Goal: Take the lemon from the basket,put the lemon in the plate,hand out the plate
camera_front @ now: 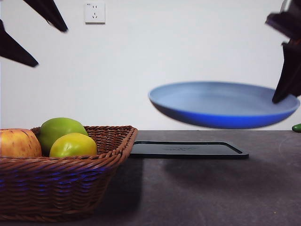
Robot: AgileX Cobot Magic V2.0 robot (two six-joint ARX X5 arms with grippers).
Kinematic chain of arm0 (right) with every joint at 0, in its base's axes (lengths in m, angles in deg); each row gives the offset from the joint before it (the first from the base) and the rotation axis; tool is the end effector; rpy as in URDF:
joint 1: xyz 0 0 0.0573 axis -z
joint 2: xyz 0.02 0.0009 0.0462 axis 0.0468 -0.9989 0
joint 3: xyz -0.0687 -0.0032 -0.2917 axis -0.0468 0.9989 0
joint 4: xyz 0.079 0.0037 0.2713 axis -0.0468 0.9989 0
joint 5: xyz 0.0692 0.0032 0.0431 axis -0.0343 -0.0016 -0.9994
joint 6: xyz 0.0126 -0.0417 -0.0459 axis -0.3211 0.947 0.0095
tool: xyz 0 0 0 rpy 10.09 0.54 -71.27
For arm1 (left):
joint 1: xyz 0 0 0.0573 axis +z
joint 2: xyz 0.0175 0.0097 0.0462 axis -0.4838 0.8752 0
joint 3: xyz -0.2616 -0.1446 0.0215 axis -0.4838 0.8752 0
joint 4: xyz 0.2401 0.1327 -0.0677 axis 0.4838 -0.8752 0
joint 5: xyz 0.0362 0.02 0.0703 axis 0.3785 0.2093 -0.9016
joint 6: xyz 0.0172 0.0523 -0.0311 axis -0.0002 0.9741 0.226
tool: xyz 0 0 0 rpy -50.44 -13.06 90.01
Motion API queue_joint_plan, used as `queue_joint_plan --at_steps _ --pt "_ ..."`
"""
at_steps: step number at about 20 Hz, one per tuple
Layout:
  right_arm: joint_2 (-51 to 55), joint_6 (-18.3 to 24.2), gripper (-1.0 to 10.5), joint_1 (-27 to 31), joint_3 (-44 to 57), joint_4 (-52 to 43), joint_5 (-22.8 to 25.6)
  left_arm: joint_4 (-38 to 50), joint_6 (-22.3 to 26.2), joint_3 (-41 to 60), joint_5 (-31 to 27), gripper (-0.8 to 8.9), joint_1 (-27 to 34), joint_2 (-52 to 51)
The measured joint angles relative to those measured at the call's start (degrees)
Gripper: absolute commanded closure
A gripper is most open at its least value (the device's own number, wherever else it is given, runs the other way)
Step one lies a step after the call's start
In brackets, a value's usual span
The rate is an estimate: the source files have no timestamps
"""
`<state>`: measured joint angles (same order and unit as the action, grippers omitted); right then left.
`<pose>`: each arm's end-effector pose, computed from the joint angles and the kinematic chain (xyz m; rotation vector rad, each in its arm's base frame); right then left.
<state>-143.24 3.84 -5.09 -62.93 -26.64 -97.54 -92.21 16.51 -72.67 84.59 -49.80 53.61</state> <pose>0.2376 0.0502 0.2569 0.2628 1.0088 0.4341 0.1928 -0.0942 0.3034 -0.2197 0.9273 -0.6819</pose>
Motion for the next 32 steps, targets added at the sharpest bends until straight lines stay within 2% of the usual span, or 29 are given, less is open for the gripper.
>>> queue_joint_plan --at_steps 3,6,10,16,24,25,28,29,32 --pt "2.9 0.0 9.4 0.0 0.0 0.2 0.0 0.1 -1.0 0.0 -5.9 4.11 -3.4 4.5" --pt "3.5 0.0 9.4 0.0 0.0 0.3 0.0 -1.0 -1.6 -0.9 -9.2 4.11 -5.9 10.0" --pt "3.5 -0.2 9.4 0.0 0.0 0.8 0.0 -3.1 -1.9 -6.6 -14.9 4.11 -9.0 17.9" --pt "3.5 -0.2 9.4 0.0 0.0 1.7 0.0 -5.4 -1.9 -9.6 -19.6 4.11 -11.1 28.6" --pt "3.5 -0.2 9.4 0.0 0.0 1.7 0.0 -0.6 -2.5 -9.6 -20.0 4.13 -13.2 34.4" --pt "3.5 -0.2 9.4 0.0 0.0 1.7 0.0 -0.5 -2.4 -9.6 -20.0 4.27 -13.3 34.4" --pt "3.5 -0.2 9.4 0.0 0.0 1.7 0.0 -0.6 -2.3 -9.6 -20.0 6.21 -13.4 34.4" --pt "3.5 -0.2 9.4 0.0 0.0 1.7 0.0 -0.6 -2.2 -9.6 -20.0 6.52 -13.4 34.4" --pt "3.5 -0.2 9.4 0.0 0.0 1.7 0.2 -0.6 0.2 -9.7 -20.0 6.52 -13.4 34.4"
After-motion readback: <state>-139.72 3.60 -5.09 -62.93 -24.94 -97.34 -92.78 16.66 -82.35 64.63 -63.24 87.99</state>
